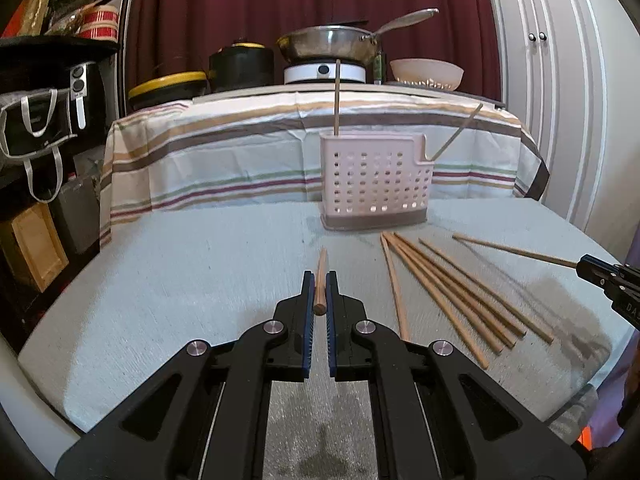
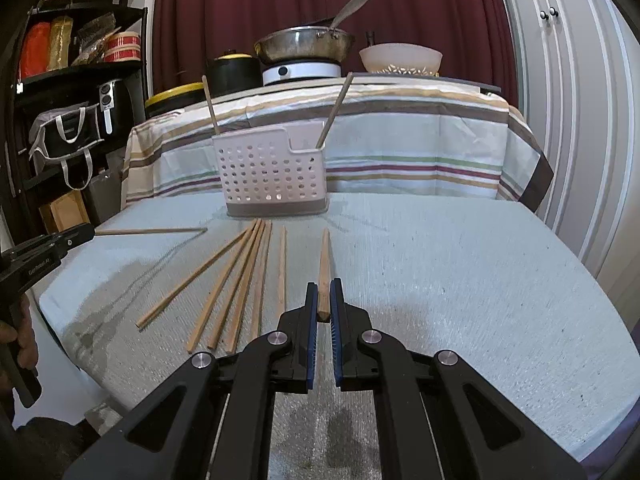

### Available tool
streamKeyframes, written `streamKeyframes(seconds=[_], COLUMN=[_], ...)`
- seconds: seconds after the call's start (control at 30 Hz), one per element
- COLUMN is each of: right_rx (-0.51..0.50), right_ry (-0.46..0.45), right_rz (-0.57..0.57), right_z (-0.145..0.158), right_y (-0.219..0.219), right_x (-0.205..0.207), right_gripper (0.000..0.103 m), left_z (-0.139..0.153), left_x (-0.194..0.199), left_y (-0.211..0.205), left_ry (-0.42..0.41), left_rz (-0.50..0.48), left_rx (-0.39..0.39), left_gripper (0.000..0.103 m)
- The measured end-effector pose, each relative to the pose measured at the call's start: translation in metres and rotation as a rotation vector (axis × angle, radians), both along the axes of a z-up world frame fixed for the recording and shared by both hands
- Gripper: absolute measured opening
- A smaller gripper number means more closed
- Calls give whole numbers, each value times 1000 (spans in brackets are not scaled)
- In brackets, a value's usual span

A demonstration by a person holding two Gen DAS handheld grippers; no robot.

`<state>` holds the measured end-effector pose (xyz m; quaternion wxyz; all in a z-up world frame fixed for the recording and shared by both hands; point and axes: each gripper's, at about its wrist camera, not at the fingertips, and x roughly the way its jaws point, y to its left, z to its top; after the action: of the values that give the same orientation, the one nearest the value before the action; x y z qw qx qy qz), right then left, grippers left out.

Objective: Organize utensils
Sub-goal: 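Lift both held chopsticks upright off the table, then carry both upright chopsticks above the pink caddy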

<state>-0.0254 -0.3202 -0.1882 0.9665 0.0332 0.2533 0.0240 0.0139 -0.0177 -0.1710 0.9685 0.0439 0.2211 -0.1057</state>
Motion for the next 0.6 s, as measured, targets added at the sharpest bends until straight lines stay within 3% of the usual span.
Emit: streamKeyframes(seconds=[0.6], right_rx=[-12], right_ry=[-85], right_rz=[-5], right_z=[50], right_y=[4], right_x=[12], right_gripper=[7], left_z=[50], left_x=[10], left_y=[7], left_ry=[-37], left_rz=[20], left_rx=[-44], left_gripper=[6])
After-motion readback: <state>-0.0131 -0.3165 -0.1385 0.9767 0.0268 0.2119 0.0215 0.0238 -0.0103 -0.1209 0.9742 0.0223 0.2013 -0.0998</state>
